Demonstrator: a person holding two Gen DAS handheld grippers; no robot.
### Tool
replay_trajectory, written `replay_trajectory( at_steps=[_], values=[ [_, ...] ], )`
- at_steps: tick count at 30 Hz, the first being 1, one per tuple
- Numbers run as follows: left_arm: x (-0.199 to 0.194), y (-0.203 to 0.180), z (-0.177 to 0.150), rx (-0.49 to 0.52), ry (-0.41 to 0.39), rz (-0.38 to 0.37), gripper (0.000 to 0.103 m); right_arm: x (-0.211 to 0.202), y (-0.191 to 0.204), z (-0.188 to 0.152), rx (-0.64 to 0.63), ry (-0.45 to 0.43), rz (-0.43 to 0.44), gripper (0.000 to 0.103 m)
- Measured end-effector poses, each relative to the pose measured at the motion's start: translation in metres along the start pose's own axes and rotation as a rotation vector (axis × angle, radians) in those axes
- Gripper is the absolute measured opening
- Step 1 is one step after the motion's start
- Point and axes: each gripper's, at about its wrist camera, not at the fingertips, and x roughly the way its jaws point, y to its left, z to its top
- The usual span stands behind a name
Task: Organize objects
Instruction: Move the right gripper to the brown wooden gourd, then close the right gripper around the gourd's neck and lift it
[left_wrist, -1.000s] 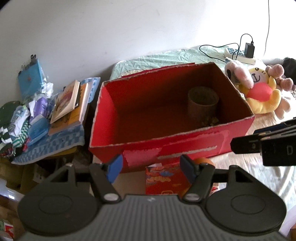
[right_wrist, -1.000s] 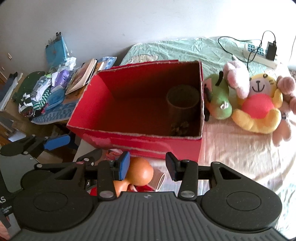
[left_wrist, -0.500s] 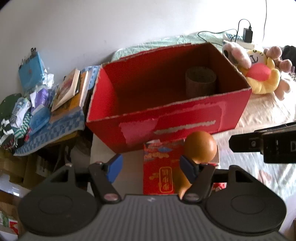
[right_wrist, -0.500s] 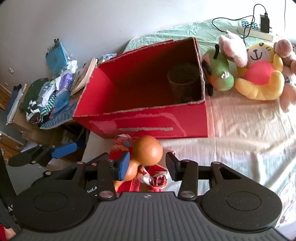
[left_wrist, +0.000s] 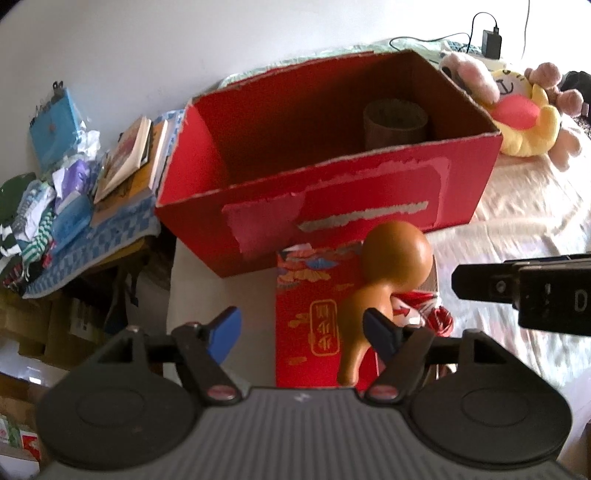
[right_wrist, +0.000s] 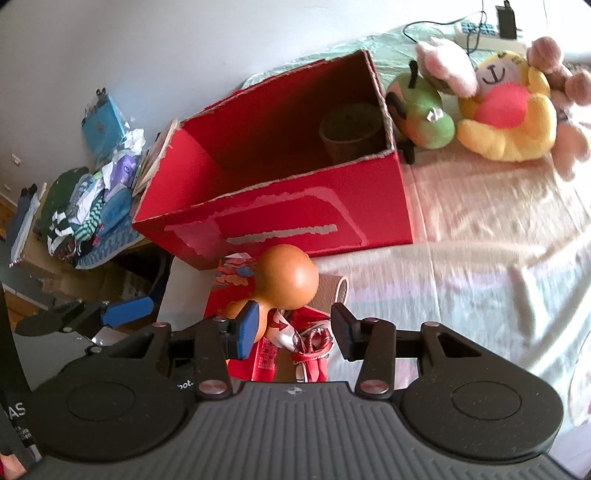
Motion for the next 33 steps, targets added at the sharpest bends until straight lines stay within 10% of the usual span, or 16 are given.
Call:
replay_trajectory(
  at_steps=[33],
  values=[
    [0.038, -0.004, 0.005, 0.039, 0.089, -0.064, 0.087, 0.024, -0.026, -0.008, 0.121, -0.029, 0.060, 0.046]
  ],
)
